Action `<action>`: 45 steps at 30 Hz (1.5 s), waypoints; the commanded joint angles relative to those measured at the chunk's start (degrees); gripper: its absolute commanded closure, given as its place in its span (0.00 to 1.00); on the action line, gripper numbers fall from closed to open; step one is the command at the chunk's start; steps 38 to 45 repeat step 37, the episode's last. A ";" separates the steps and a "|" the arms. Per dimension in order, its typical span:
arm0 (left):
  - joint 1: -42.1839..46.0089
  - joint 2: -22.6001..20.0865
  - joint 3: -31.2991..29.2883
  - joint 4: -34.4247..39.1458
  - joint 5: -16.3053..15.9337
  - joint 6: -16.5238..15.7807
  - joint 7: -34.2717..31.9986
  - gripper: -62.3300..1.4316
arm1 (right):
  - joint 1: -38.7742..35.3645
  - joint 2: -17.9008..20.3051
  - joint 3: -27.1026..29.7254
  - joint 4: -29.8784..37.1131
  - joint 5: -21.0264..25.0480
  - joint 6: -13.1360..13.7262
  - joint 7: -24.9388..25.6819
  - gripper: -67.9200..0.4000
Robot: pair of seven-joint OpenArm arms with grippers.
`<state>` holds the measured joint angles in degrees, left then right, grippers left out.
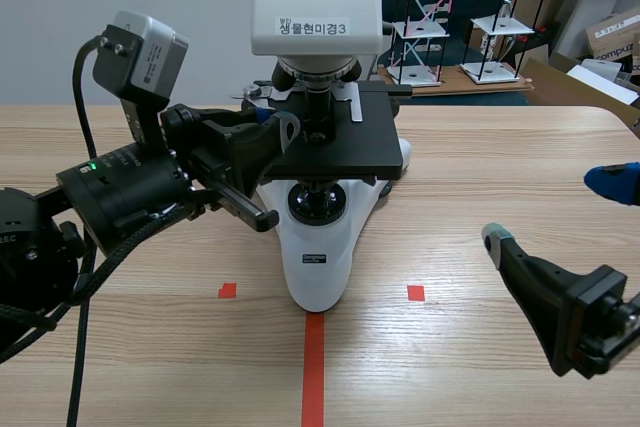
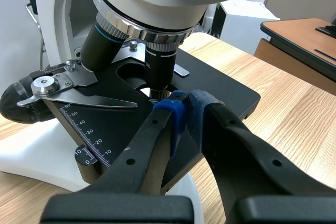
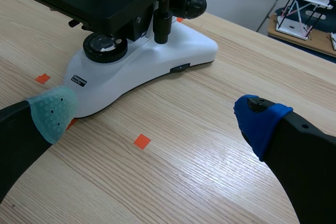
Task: Point at the objective lens
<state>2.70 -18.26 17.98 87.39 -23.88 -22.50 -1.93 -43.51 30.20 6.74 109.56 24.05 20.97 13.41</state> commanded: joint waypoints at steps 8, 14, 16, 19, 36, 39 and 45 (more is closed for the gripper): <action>-0.22 0.13 -0.35 0.55 -0.37 0.28 -0.83 0.95 | 0.63 0.74 0.37 0.63 0.61 0.00 0.81 0.02; -0.22 0.13 -0.35 0.55 -0.37 0.28 -0.83 0.95 | 0.63 0.74 0.37 0.63 0.61 0.00 0.74 0.02; -0.22 0.13 -0.35 0.55 -0.37 0.28 -0.83 0.95 | 0.63 0.74 0.37 0.63 0.61 0.00 -0.28 0.02; -0.22 0.13 -0.35 0.55 -0.37 0.28 -0.83 0.95 | 0.63 0.74 0.37 0.63 0.61 0.00 -1.16 0.02; -0.22 0.13 -0.35 0.55 -0.37 0.28 -1.03 0.95 | 0.63 0.74 0.37 0.63 0.63 0.00 -1.07 0.02; -0.20 0.13 -0.35 0.55 -0.37 0.28 -1.03 0.95 | 0.63 0.74 0.37 0.63 0.63 0.00 -1.07 0.02; -0.20 0.13 -0.35 0.55 -0.37 0.28 -1.03 0.95 | 0.63 0.74 0.37 0.63 0.63 0.00 -1.07 0.02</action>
